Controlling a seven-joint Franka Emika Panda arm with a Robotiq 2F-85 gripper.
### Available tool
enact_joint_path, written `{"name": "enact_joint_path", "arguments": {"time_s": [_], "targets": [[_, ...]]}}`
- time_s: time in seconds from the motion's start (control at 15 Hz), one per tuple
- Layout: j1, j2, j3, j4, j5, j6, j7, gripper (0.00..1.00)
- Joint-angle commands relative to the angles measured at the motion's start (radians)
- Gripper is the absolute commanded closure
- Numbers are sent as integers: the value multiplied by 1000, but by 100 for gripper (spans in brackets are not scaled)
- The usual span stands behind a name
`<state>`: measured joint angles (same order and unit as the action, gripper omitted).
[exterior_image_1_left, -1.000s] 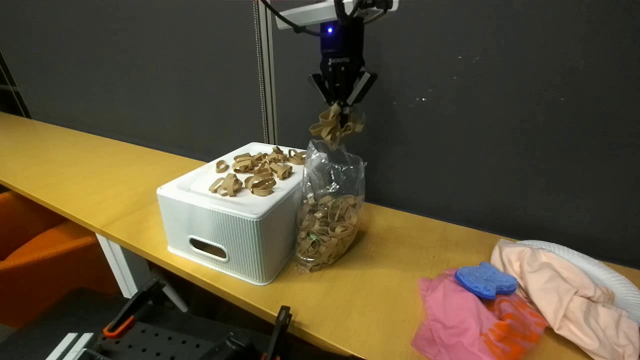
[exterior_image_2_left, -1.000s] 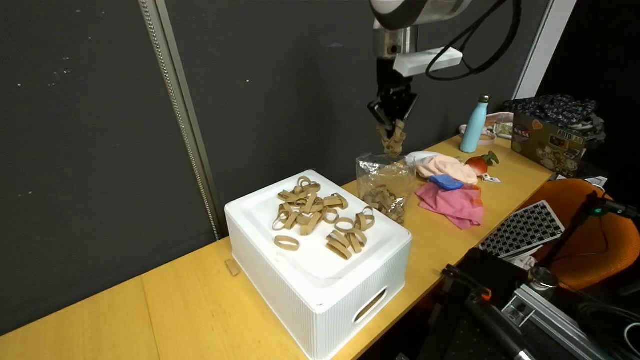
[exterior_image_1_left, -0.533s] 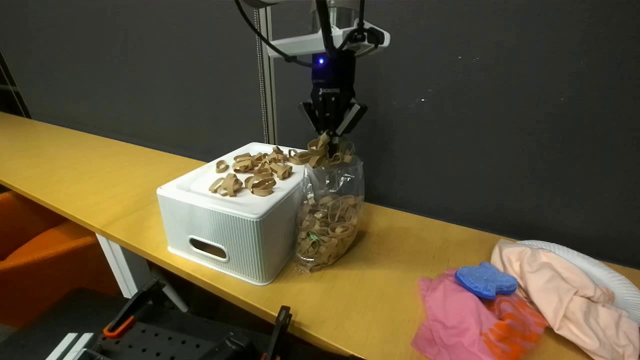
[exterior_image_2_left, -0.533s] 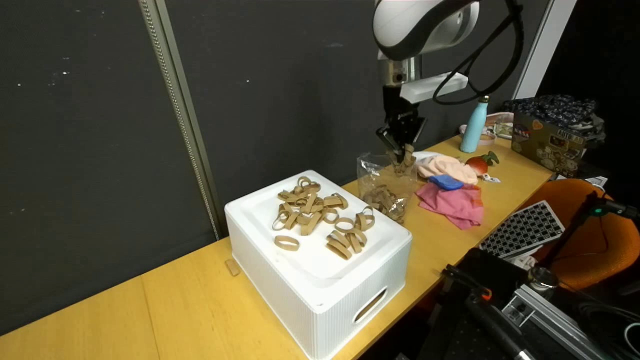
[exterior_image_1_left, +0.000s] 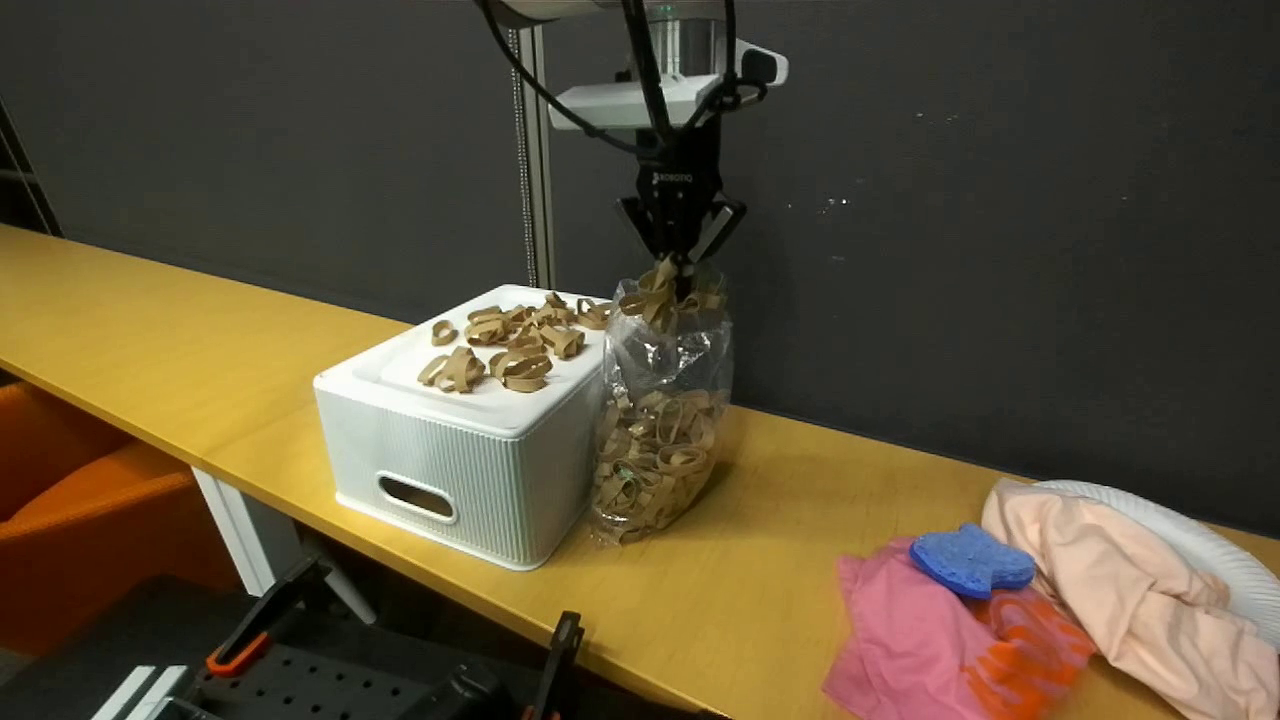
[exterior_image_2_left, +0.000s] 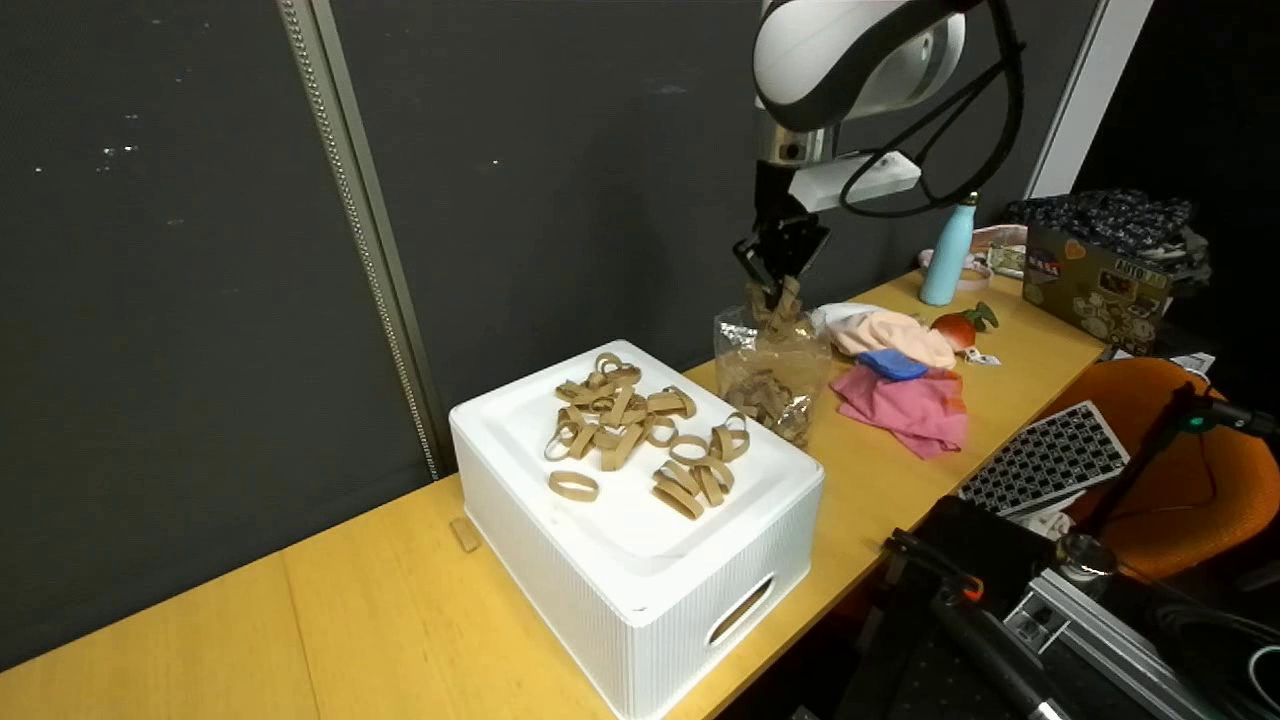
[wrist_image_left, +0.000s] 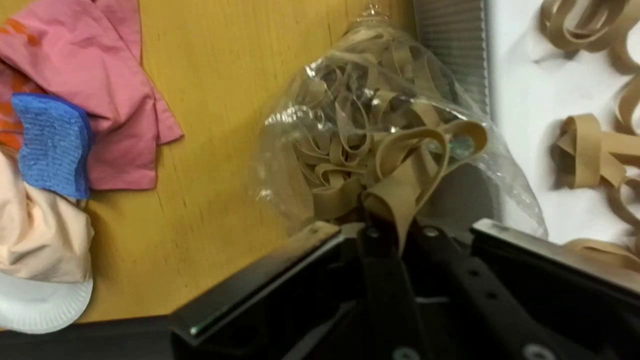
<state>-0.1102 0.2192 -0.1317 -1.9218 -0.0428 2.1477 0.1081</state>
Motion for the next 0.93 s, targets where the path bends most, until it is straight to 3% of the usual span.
{"name": "enact_joint_path", "arguments": {"time_s": [0.0, 0.87], "targets": [[-11, -59, 9, -42, 46, 91, -38, 98], [-29, -31, -19, -73, 8, 107, -29, 98]]}}
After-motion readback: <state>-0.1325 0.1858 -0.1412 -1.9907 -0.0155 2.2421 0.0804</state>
